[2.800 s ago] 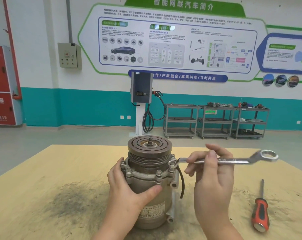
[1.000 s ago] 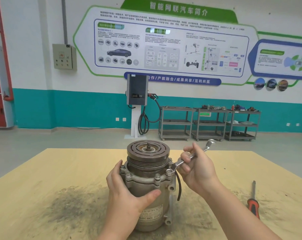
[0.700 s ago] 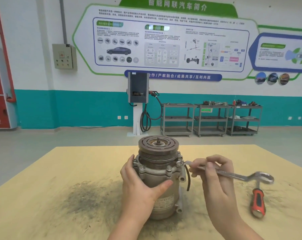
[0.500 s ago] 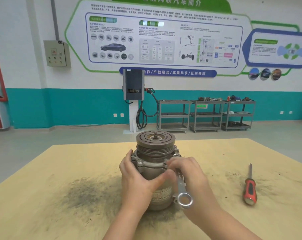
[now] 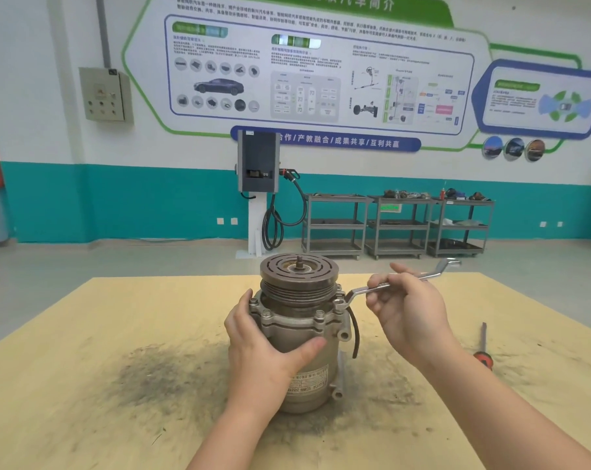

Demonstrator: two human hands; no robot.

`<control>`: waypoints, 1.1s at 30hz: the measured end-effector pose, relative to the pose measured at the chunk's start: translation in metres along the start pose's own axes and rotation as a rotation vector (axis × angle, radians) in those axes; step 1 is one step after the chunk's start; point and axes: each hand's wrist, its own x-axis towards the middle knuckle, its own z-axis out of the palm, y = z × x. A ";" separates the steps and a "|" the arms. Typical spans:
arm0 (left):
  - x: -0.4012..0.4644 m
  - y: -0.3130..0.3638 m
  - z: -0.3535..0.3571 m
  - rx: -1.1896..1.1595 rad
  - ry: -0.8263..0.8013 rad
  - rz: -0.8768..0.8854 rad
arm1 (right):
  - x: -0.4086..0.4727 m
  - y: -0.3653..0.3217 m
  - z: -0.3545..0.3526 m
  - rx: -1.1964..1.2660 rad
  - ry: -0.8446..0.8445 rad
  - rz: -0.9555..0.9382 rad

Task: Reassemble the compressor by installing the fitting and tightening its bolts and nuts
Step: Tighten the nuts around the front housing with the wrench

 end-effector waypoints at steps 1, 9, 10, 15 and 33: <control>0.000 0.000 0.000 0.002 0.003 0.000 | 0.005 0.000 -0.001 0.014 -0.011 0.042; -0.001 0.000 0.001 -0.003 0.005 0.018 | 0.004 0.017 -0.016 0.082 -0.041 -0.030; -0.002 0.000 0.001 0.001 0.007 0.020 | -0.006 0.023 -0.020 0.058 -0.050 -0.155; -0.003 0.000 0.002 0.008 0.020 0.017 | -0.054 0.051 -0.025 -0.516 -0.225 -0.826; 0.000 -0.001 0.001 0.013 0.018 0.003 | -0.006 0.003 -0.001 0.021 0.096 0.005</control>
